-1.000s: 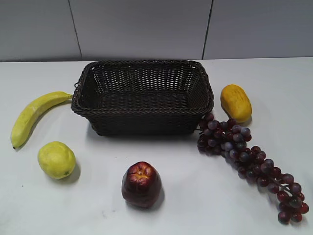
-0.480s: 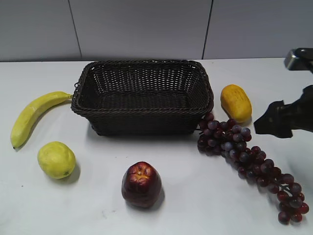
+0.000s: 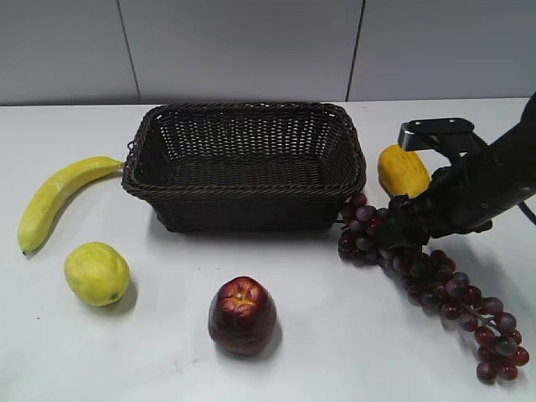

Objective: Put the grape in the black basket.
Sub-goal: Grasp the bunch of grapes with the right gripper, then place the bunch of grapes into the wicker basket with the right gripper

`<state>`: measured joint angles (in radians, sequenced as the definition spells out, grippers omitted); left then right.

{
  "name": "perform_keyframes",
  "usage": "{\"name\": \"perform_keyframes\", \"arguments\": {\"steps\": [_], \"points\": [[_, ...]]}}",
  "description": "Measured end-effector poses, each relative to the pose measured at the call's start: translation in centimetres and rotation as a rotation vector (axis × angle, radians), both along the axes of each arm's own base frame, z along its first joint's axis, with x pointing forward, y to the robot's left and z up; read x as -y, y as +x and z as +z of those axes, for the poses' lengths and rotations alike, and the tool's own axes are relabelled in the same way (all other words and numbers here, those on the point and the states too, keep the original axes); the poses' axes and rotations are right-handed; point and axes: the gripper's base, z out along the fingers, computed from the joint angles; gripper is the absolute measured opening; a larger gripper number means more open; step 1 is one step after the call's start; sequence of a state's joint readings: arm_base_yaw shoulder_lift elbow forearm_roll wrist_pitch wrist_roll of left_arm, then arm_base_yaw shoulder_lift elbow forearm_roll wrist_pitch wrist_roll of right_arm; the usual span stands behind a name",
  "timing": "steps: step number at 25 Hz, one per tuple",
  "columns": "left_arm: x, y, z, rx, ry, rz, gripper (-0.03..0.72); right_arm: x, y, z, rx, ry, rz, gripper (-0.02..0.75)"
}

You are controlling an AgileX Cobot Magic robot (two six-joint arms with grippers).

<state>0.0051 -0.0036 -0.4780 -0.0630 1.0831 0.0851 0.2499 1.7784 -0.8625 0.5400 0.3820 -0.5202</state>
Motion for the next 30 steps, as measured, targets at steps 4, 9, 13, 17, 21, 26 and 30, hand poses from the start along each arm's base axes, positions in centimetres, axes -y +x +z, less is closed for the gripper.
{"name": "perform_keyframes", "arguments": {"steps": [4, 9, 13, 17, 21, 26, 30], "points": [[0.0, 0.0, 0.0, 0.0, 0.0, 0.0, 0.237, -1.3, 0.9, -1.8, -0.039, -0.011, 0.033, 0.669], [0.0, 0.0, 0.0, 0.0, 0.0, 0.0, 0.237, -1.8, 1.2, -3.1, -0.061, -0.024, 0.049, 0.615], [0.0, 0.0, 0.0, 0.0, 0.0, 0.0, 0.237, -1.8, 1.2, -3.2, -0.063, -0.025, 0.049, 0.339], [0.0, 0.0, 0.0, 0.0, 0.0, 0.0, 0.237, -1.8, 1.2, -3.2, -0.066, -0.028, 0.057, 0.323], [0.0, 0.0, 0.0, 0.0, 0.0, 0.0, 0.237, -1.8, 1.0, -2.3, -0.064, -0.029, 0.083, 0.316], [0.0, 0.0, 0.0, 0.0, 0.0, 0.0, 0.237, -1.9, -0.8, 2.0, -0.085, 0.014, 0.146, 0.3], [0.0, 0.0, 0.0, 0.0, 0.0, 0.0, 0.237, -1.7, -2.6, 7.0, -0.021, 0.057, 0.186, 0.299]]}}
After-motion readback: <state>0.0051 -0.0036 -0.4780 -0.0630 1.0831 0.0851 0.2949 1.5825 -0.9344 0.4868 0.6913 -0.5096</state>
